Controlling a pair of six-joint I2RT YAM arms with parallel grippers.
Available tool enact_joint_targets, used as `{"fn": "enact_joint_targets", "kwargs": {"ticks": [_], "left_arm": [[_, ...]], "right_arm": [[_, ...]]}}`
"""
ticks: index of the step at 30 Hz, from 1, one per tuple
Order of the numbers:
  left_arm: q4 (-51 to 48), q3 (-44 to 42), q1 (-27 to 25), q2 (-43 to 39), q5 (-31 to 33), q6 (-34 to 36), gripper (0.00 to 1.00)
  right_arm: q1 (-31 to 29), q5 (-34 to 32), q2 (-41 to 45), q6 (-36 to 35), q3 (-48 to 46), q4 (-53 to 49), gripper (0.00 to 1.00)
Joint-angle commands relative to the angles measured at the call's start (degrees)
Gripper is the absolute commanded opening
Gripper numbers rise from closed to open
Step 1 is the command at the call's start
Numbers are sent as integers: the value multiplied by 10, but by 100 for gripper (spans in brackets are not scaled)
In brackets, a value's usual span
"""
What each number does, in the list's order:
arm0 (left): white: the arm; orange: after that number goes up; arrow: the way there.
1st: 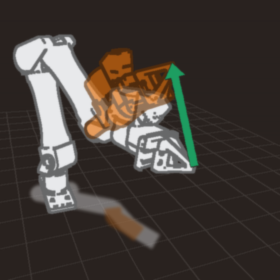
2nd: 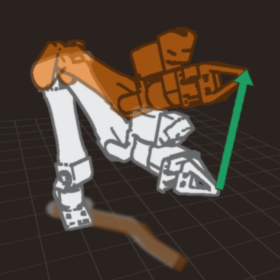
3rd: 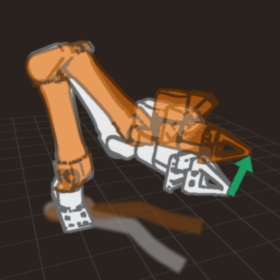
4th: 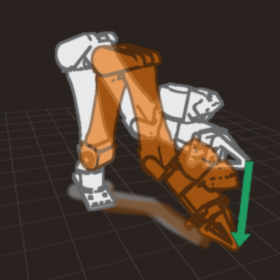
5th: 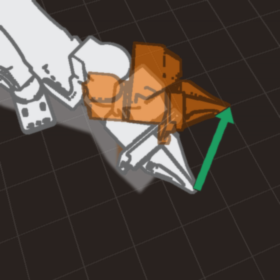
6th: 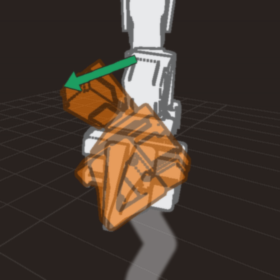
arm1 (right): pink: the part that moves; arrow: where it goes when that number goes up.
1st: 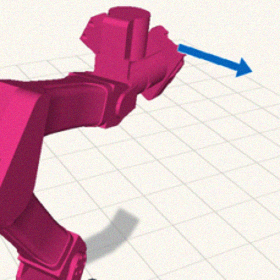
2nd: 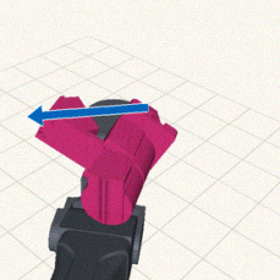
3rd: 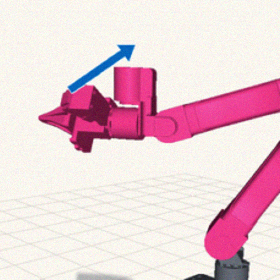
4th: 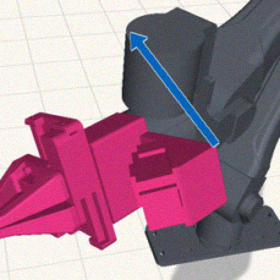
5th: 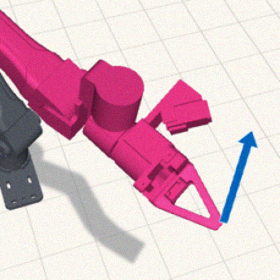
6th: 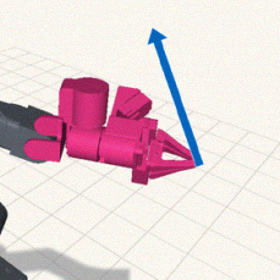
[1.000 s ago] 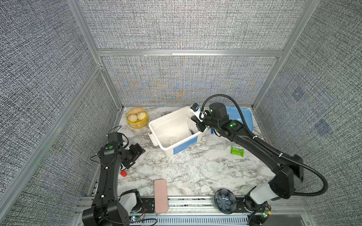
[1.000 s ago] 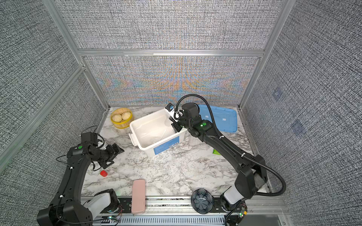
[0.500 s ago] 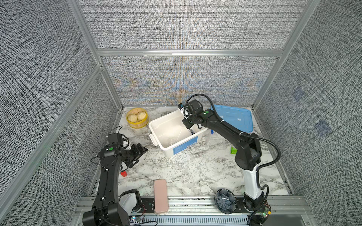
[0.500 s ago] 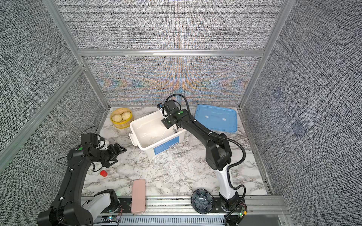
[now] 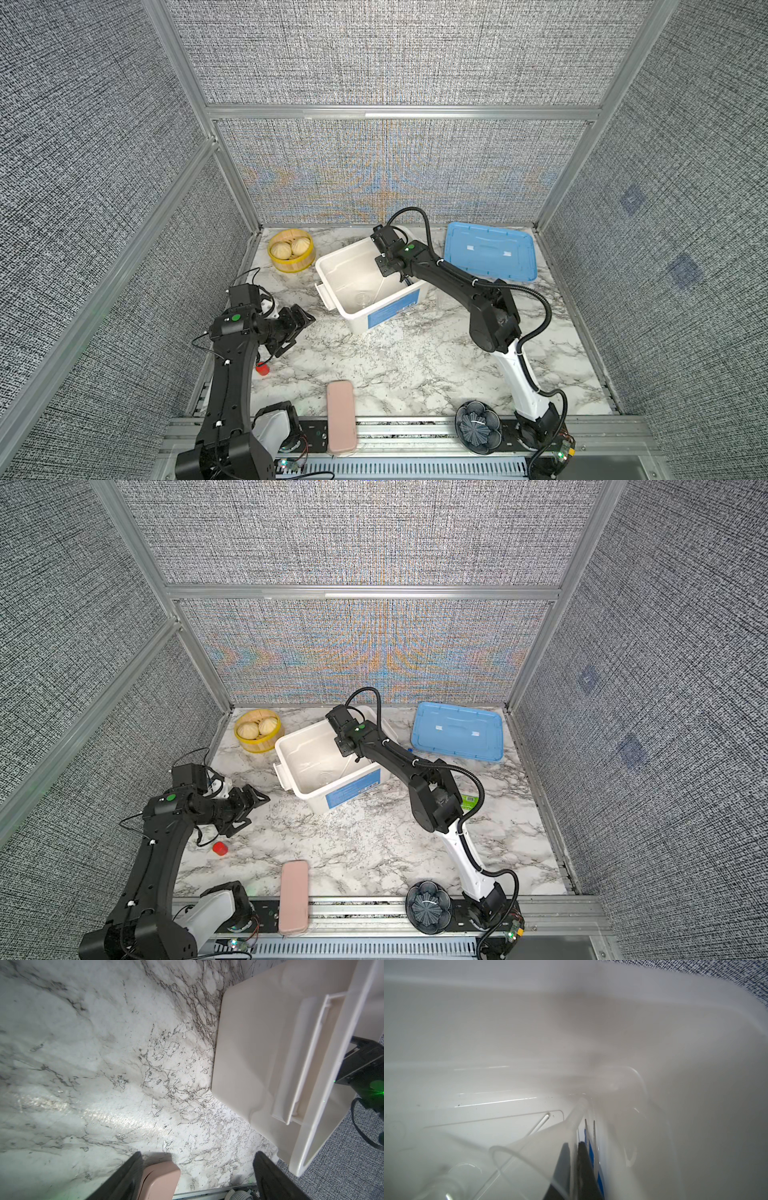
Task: Organize the chemistry lab equipment
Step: 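Carry the clear funnel into the white tub and lower it, then open the right gripper and lift it out of the tub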
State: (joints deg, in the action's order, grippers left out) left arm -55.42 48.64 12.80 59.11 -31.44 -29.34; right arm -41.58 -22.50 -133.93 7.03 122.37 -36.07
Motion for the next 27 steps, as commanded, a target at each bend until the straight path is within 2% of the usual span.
{"fn": "enact_joint_targets", "kwargs": {"ticks": [1,10,15,21,27], "left_arm": [[5,2,0,3,-6,8,85],[10,0,0,10,2,12,85],[8,3,0,21,7,17,85],[9,2,0,18,13,19,85],[7,3,0,24,16,18,85]], "right_arm": [[-2,-34,-9,32,7,22,0],[1,-55,-61,25,33,54,4],[0,-56,-67,20,52,56,16],[-6,-44,-12,24,24,63,32],[-15,-16,90,6,-34,78,33]]}}
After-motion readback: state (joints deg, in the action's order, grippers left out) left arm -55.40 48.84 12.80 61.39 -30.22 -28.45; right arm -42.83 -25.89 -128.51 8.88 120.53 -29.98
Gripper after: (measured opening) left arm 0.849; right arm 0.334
